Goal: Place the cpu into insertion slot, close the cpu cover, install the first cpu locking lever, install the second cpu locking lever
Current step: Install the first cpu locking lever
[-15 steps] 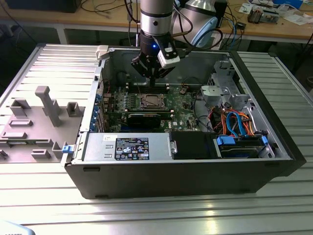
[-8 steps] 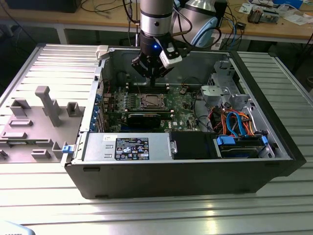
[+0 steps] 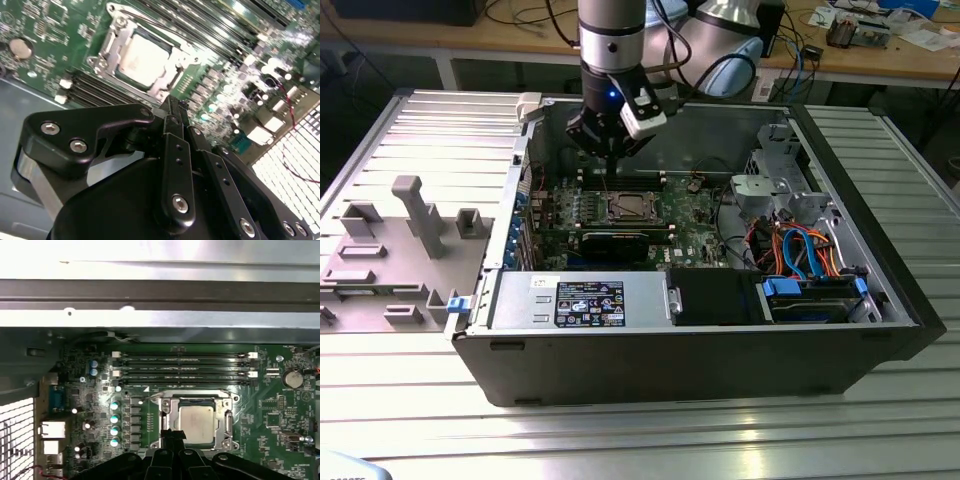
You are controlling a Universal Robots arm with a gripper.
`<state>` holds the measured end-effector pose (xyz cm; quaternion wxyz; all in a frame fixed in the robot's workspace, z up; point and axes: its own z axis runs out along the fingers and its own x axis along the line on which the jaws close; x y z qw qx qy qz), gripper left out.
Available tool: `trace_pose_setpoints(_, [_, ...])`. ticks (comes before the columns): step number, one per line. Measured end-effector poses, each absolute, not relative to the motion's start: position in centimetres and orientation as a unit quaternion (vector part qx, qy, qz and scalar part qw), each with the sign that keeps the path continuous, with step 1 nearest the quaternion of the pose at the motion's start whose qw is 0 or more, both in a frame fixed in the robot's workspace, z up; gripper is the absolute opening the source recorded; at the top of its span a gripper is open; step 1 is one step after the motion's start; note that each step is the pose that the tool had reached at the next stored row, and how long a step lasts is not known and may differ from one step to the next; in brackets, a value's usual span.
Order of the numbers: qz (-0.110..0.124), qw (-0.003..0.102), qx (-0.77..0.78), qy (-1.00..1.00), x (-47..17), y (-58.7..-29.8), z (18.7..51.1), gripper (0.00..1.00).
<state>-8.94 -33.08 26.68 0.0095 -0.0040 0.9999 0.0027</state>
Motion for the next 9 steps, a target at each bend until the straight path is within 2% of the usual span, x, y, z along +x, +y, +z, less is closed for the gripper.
trace_pose_setpoints(5, [0.003,0.01,-0.004,1.0,-10.6,-32.9,26.7,0.11])
trace_pose_setpoints(6, [0.003,0.01,-0.004,1.0,-12.1,-32.4,26.7,0.11])
trace_pose_setpoints(7, [0.012,0.01,-0.005,1.0,-12.2,-30.6,26.5,0.11])
trace_pose_setpoints(9, [0.012,0.01,-0.005,1.0,-11.5,-30.6,26.5,0.11])
